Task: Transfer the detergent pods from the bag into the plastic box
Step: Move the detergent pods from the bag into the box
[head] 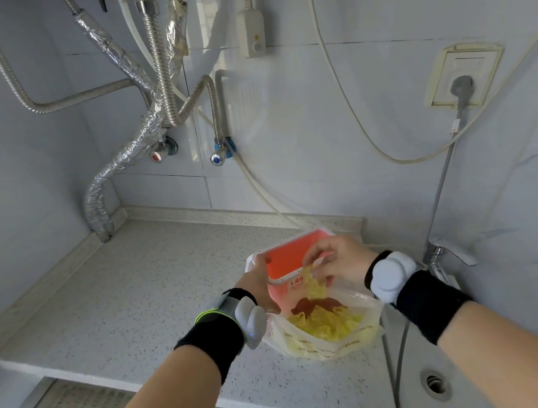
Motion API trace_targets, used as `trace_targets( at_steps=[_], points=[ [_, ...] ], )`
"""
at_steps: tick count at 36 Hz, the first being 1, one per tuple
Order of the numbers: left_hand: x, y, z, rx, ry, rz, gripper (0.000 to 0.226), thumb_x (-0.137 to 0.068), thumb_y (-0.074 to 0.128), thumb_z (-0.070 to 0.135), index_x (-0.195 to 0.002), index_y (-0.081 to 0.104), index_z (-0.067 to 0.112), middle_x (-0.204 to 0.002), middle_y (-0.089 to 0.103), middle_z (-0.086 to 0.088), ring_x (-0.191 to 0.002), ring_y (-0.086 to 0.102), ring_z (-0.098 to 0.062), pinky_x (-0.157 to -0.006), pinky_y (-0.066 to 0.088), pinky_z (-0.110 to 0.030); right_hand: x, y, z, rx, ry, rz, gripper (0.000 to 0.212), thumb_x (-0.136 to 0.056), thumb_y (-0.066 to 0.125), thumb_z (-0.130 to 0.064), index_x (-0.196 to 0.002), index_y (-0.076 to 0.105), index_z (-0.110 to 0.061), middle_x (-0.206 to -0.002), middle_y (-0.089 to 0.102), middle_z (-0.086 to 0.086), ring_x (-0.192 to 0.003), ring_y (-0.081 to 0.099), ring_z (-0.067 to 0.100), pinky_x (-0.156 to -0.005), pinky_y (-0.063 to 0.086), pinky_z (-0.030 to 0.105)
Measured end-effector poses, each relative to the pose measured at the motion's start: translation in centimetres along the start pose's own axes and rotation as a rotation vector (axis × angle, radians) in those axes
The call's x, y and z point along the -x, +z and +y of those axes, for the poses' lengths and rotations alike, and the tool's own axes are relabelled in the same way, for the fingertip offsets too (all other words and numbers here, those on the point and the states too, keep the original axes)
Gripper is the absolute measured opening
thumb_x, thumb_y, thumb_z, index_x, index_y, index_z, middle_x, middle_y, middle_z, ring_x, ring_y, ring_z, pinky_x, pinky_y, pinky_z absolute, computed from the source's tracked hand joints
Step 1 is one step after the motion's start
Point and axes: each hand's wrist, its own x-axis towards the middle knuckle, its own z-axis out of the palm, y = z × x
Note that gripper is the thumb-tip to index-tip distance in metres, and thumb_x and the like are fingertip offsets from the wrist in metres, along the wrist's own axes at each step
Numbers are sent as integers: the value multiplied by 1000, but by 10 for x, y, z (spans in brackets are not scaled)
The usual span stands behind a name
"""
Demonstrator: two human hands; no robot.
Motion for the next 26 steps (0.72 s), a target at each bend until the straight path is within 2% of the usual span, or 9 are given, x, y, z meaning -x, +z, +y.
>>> trace_targets(
  at_steps=[2,4,8,12,14,16,19,22,26],
  points=[
    [1,0,0,37,-11,7,85,-79,67,7,-141,12,24,-123,52,-14,-68,58,-20,-53,49,-26,-8,-5,-12,-87,-19,95,17,-76,71,5,-81,67,-10,-77,67,5,-57,65,9,-56,55,22],
    [1,0,2,46,-18,9,77,-82,62,11,-140,13,22,-115,53,-12,-65,59,-19,-51,48,-26,-16,-7,-21,-124,-50,170,14,-76,71,4,-83,67,-8,-72,66,7,-53,63,8,-57,55,19],
    [1,-1,3,49,-38,5,74,-84,61,10,-140,13,19,-116,54,-13,-63,57,-18,-43,45,-20,-35,1,-30,-81,-87,237,16,-79,66,7,-81,66,-9,-79,65,7,-54,63,9,-57,53,17],
    [4,-1,3,-37,-5,3,90,-76,72,11,-141,11,21,-119,55,-14,-77,61,-25,-70,55,-36,-50,14,-22,59,-31,135,17,-78,71,-5,-88,68,-17,-95,66,3,-65,65,14,-62,54,24],
    [3,-1,2,-42,-5,1,93,-75,74,12,-141,9,23,-117,57,-13,-79,61,-25,-72,56,-38,-54,16,-15,219,-4,21,23,-76,75,-16,-96,70,-24,-98,68,-5,-83,67,13,-78,55,30],
    [3,-2,2,-35,-4,0,96,-75,75,12,-141,7,26,-117,57,-12,-79,62,-25,-73,56,-39,-53,15,-12,264,-25,43,18,-76,74,-19,-91,73,-28,-92,69,-11,-90,66,11,-87,52,30],
    [4,-2,3,-22,-1,-13,97,-74,75,11,-142,7,28,-121,56,-14,-81,64,-27,-76,57,-41,-40,8,-14,83,-65,177,7,-78,73,-16,-78,73,-22,-79,71,-7,-75,66,5,-75,52,22],
    [5,-2,4,2,-1,-15,92,-77,72,10,-142,8,23,-117,56,-14,-77,60,-24,-65,53,-33,-23,-1,-13,35,1,-18,3,-80,71,-13,-77,73,-13,-69,72,0,-53,60,4,-55,48,16],
    [4,-2,4,74,-22,-12,74,-86,59,15,-141,10,22,-105,55,-11,-61,58,-17,-49,45,-23,-8,5,7,199,187,-331,18,-80,71,-11,-98,71,-6,-74,71,-5,-59,59,10,-54,47,18]
  ],
)
